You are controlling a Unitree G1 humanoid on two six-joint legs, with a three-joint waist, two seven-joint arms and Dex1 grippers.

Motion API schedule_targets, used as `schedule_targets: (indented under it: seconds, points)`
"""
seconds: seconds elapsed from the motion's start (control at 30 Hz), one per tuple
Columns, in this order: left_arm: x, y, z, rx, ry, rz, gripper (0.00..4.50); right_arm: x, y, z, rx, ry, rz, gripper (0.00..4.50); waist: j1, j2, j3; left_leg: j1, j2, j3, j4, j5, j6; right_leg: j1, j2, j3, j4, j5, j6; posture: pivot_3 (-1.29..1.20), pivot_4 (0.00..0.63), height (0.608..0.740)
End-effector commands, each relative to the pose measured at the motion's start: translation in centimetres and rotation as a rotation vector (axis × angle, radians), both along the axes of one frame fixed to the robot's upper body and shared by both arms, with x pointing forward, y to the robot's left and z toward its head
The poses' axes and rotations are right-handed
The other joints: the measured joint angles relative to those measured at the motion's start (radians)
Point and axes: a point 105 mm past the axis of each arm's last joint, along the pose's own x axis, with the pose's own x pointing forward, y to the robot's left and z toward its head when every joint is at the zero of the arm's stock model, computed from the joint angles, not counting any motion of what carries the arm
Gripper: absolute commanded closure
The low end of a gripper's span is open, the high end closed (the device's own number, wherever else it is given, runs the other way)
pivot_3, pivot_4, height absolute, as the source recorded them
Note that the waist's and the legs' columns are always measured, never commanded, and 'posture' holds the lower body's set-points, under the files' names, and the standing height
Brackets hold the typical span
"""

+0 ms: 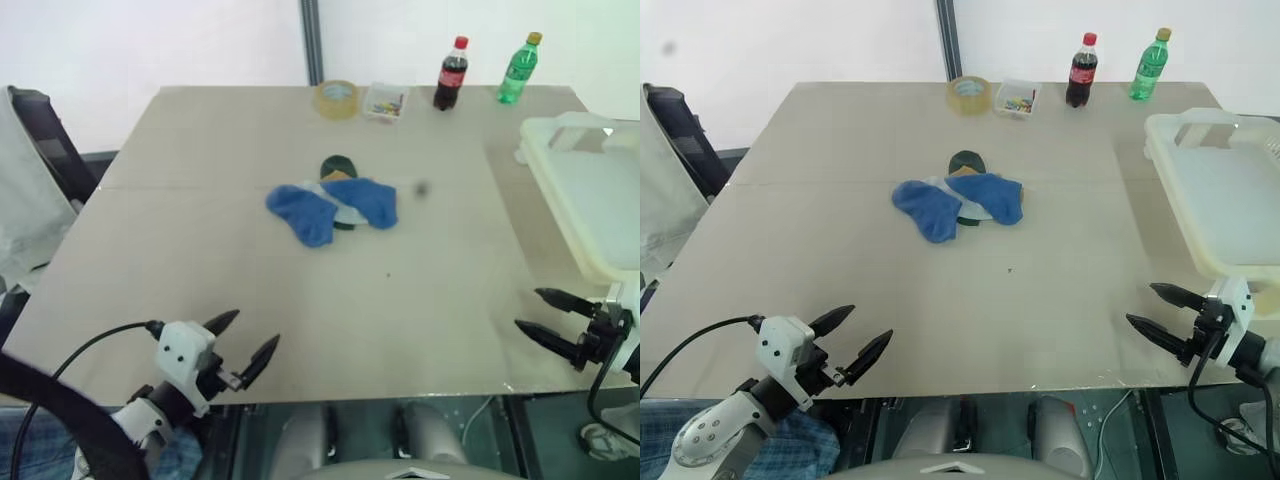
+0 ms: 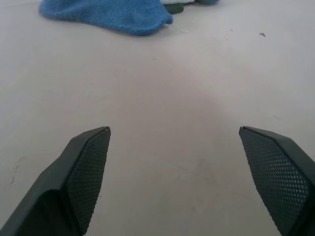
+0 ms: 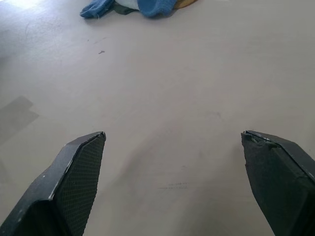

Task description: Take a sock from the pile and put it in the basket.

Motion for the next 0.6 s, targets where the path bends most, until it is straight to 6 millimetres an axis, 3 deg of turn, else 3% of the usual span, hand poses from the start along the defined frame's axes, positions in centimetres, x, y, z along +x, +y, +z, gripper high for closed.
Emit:
schedule_targets:
  seconds: [0.03,0.23,0.6]
  points:
    - [0.2,-0.3,1.9,0.019,-0.081,-0.04,0.04,-0.6,-0.4,1.5,0.007,-0.092,-0.006,0.0,0.001,0.0,0.0,0.0,0.0,0.0,0.0,0.0,0.0,0.0,0.0,0.0,0.0,0.0,0.0,0.0,0.15,0.735]
    - [0.9,-0.4,2.5,0.023,-0.119,-0.064,0.04,-1.6,-0.7,1.6,0.001,-0.108,-0.004,0.0,0.02,-0.001,0.0,0.0,0.0,0.0,0.001,0.0,0.0,0.0,0.002,-0.001,0.0,0.0,0.0,0.0,0.15,0.735]
    - [1.1,-0.4,2.7,0.03,-0.124,-0.066,0.04,-1.4,0.0,1.9,0.007,-0.107,0.023,0.0,0.021,-0.002,0.001,0.001,0.001,0.001,0.002,0.0,0.0,0.001,0.005,0.001,0.001,0.0,0.0,0.0,0.15,0.735]
